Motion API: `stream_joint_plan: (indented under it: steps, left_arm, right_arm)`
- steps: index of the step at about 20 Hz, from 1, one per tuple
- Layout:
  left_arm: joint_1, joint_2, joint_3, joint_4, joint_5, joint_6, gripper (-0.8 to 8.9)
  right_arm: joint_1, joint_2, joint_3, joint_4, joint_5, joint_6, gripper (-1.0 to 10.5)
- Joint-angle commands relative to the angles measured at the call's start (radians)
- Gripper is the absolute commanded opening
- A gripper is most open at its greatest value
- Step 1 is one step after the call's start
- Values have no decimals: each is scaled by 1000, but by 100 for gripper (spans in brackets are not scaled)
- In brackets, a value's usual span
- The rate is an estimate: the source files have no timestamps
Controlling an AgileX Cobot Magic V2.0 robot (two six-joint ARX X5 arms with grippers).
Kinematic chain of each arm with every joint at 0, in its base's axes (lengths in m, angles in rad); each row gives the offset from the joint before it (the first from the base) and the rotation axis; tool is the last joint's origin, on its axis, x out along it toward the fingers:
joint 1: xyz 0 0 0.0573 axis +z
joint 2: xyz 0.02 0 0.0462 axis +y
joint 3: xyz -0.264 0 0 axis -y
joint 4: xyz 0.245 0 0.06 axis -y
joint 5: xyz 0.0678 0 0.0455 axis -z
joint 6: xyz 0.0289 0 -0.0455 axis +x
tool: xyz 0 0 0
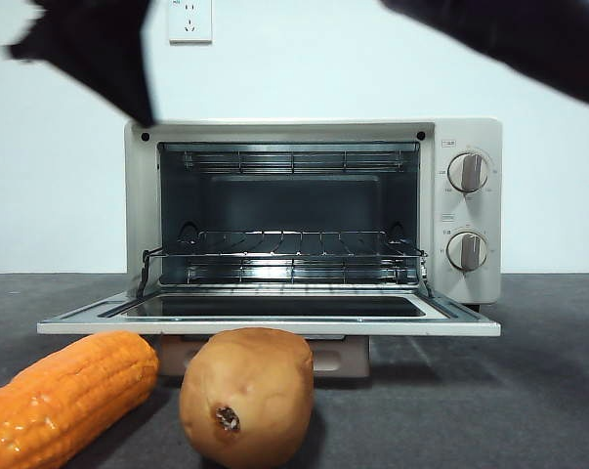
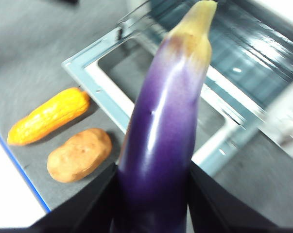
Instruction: Take the eggplant from the table,put the eggplant in the oven
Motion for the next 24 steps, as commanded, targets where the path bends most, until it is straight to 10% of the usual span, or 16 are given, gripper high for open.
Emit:
stream_joint_plan:
  steps: [1, 8, 13, 24]
  left_arm:
    - [69, -117, -110, 63, 2, -63, 4]
    - [322, -382, -397, 204, 14, -129, 4]
    - [436, -387, -457, 276, 202, -142, 4]
    - [451, -385, -457, 277, 261, -138, 4]
  right_arm:
    - [52, 76, 24, 31, -3, -83, 86]
    - [241, 466, 214, 21, 405, -267, 86]
    - [244, 728, 365, 127, 632, -478, 86]
    - [143, 899, 372, 485, 679, -752, 102]
